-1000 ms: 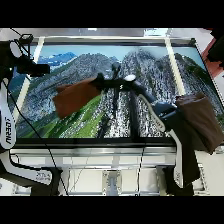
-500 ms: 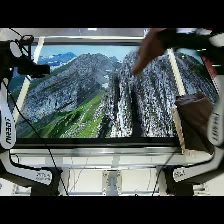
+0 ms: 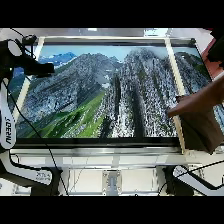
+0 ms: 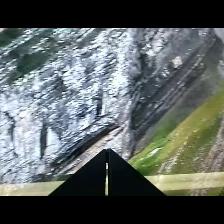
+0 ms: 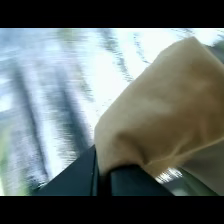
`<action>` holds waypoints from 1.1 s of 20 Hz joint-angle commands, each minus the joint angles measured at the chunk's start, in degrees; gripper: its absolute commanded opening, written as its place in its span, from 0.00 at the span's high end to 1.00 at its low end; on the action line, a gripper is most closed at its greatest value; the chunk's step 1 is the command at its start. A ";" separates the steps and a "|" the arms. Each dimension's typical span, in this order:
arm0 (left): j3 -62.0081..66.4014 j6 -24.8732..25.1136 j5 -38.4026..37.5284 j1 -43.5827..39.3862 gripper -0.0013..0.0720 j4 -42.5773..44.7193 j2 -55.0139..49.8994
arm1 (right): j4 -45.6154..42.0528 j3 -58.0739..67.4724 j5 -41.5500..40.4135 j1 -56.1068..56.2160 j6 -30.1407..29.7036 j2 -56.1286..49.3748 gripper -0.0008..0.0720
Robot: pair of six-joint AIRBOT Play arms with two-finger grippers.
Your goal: Fold the shirts.
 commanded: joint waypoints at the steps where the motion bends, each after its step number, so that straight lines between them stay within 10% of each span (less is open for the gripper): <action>1: 0.04 2.14 -0.61 -0.28 0.97 -6.25 0.02 | -7.65 -5.33 3.72 -3.63 1.25 3.08 0.95; 12: 0.04 2.49 -0.42 -0.68 0.97 -7.69 0.02 | -36.57 -40.46 4.02 -3.34 -0.02 3.41 0.94; 13: 0.04 2.49 -0.28 -0.68 0.97 -8.15 0.02 | -38.91 -41.53 4.02 -3.52 -2.01 3.41 0.87; 15: 0.04 2.51 -0.07 -0.68 0.97 -9.38 0.02 | -40.24 -40.50 4.00 -3.58 -4.00 3.41 0.21; 16: 0.04 2.51 -0.09 -0.68 0.97 -10.25 0.02 | -40.11 -39.04 4.00 -3.56 -3.98 3.41 0.15; 19: 0.04 2.51 -0.11 -0.68 0.97 -13.97 0.00 | -33.40 -30.60 1.57 -2.82 -3.96 3.41 0.16; 22: 0.04 2.54 0.98 -0.72 0.97 -23.04 0.00 | 1.81 -23.45 -12.68 -2.51 -3.98 4.07 0.16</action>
